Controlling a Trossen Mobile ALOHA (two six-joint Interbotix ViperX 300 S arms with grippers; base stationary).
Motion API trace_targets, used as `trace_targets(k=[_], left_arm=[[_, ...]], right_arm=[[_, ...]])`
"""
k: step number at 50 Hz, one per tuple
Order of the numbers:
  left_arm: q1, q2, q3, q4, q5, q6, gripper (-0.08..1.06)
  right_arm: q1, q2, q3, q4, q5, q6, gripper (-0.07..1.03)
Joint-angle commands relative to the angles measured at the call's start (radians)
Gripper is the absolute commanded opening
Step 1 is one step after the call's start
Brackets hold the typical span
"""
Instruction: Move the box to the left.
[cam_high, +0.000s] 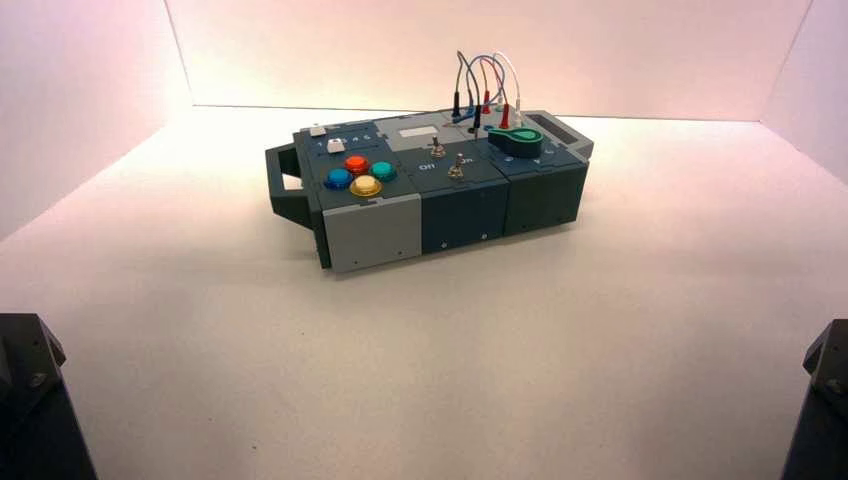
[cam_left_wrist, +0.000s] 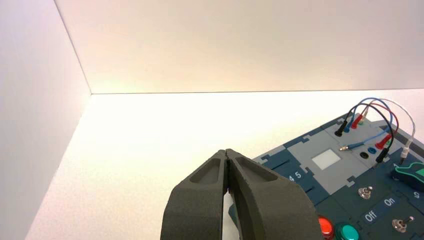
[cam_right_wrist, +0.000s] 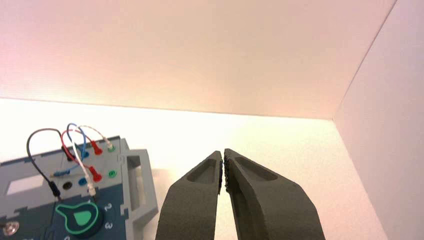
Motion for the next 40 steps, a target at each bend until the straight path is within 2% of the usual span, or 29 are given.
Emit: trace_targets(k=[1,8,13,17,28,31,33,40], left_arm=[[0.003,0.003,-0.011,0.002,-0.006,0.002,-0.03],[0.003,0.006,-0.006,0.006,-0.006,0.006,-0.03],[0.003,0.012,-0.005,0.012,-0.006,0.028,-0.03],[0.0,0.014,-0.005,0.014,-0.006,0.032,-0.03],[-0.017,0.041,-0.02,0.009,0.006,0.014,-0.03],[-0.025,0.049,-0.038,0.008,0.048,0.003,-0.03],[-0.028,0.049,-0.06,0.006,0.106,-0.011,-0.03],[-0.034,0.04,-0.138,-0.002,0.331,-0.054,-0.03]], right_arm=[[-0.002,-0.003,-0.021,0.003,0.002,0.003,0.03],[0.0,-0.003,-0.021,0.003,0.003,0.003,0.03],[-0.002,-0.002,-0.021,0.003,0.002,0.003,0.03],[0.0,-0.002,-0.021,0.003,0.005,0.003,0.03],[0.009,0.025,-0.029,0.003,0.023,0.003,0.03],[0.02,0.041,-0.044,0.003,0.043,0.003,0.03],[0.025,0.048,-0.057,0.003,0.069,0.003,0.03],[0.023,0.075,-0.138,0.0,0.235,0.003,0.03]])
